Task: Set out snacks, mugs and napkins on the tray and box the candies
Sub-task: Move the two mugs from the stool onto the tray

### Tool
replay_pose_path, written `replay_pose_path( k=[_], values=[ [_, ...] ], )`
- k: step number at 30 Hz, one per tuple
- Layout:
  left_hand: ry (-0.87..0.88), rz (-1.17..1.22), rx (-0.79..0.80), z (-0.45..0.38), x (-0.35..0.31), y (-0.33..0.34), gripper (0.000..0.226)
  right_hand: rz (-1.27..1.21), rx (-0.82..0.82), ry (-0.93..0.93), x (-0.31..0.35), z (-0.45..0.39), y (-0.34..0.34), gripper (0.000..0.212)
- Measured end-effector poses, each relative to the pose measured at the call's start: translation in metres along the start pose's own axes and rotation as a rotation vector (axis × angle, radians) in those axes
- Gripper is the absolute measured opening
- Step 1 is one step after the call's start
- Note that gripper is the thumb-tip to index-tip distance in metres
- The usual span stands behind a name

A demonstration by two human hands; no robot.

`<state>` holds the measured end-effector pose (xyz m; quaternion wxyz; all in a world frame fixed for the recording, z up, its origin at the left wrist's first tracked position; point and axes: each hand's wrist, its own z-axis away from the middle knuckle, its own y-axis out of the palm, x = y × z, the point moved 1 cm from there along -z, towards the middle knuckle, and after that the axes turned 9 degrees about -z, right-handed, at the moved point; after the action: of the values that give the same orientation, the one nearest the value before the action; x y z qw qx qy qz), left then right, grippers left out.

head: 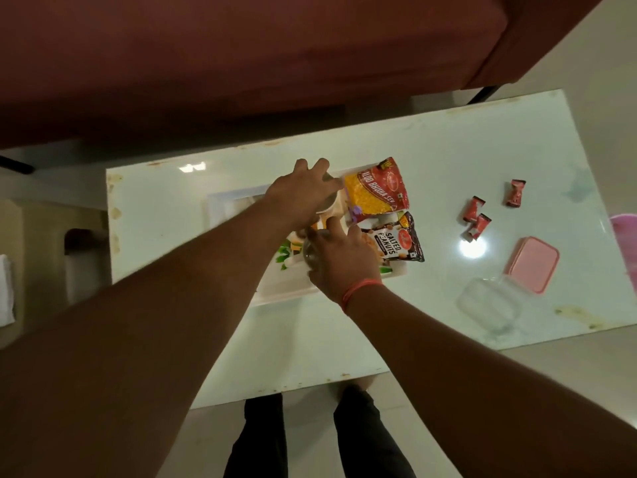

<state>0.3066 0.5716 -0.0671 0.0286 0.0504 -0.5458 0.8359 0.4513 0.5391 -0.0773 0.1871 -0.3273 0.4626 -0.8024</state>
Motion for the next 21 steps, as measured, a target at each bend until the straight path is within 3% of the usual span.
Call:
replay_pose_path(
  k=[8, 15, 21],
  values=[
    [-0.037, 0.04, 0.035, -0.009, -0.008, 0.007, 0.082, -0.032, 0.01, -0.008, -0.002, -0.003, 0.002, 0.067],
    [-0.042, 0.02, 0.027, -0.008, -0.004, 0.006, 0.08, -0.046, 0.03, -0.012, -0.002, -0.005, 0.003, 0.08],
    [-0.038, 0.104, 0.01, -0.001, 0.014, 0.016, 0.095, 0.015, 0.084, -0.024, -0.006, -0.006, 0.002, 0.097]
  ],
)
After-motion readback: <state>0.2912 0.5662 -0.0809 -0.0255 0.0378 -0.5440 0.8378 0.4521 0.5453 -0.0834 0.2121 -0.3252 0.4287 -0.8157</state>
